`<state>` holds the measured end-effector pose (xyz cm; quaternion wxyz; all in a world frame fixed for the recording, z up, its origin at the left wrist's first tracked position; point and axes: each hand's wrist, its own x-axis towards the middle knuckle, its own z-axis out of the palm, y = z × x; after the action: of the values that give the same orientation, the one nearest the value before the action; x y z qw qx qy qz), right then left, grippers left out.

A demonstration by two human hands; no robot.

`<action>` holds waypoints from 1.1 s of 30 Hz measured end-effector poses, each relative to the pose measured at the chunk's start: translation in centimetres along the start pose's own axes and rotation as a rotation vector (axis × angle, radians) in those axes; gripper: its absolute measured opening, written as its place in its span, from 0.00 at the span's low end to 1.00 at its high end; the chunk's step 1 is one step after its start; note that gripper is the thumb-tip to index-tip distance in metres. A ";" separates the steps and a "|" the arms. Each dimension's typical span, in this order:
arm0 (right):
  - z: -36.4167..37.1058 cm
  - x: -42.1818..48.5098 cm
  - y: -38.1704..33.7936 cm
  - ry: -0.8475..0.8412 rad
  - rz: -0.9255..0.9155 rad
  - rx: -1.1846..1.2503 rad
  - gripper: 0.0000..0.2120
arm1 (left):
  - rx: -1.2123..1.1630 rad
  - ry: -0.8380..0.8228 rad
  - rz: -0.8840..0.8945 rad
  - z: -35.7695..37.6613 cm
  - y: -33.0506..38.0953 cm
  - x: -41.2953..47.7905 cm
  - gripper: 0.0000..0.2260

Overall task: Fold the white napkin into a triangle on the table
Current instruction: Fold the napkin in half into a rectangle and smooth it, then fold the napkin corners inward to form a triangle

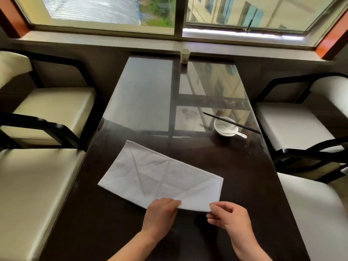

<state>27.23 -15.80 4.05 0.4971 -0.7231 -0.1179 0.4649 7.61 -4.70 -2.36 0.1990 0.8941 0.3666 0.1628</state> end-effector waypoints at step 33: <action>8.4 12.9 -8.5 -0.375 -0.588 -0.949 0.03 | -0.013 0.158 -0.324 -1.1 -4.6 -6.2 0.10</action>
<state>30.05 1.55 3.32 0.1977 -0.7089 -0.5945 0.3239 0.15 -5.92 -4.47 0.1989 0.8065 0.5193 0.2007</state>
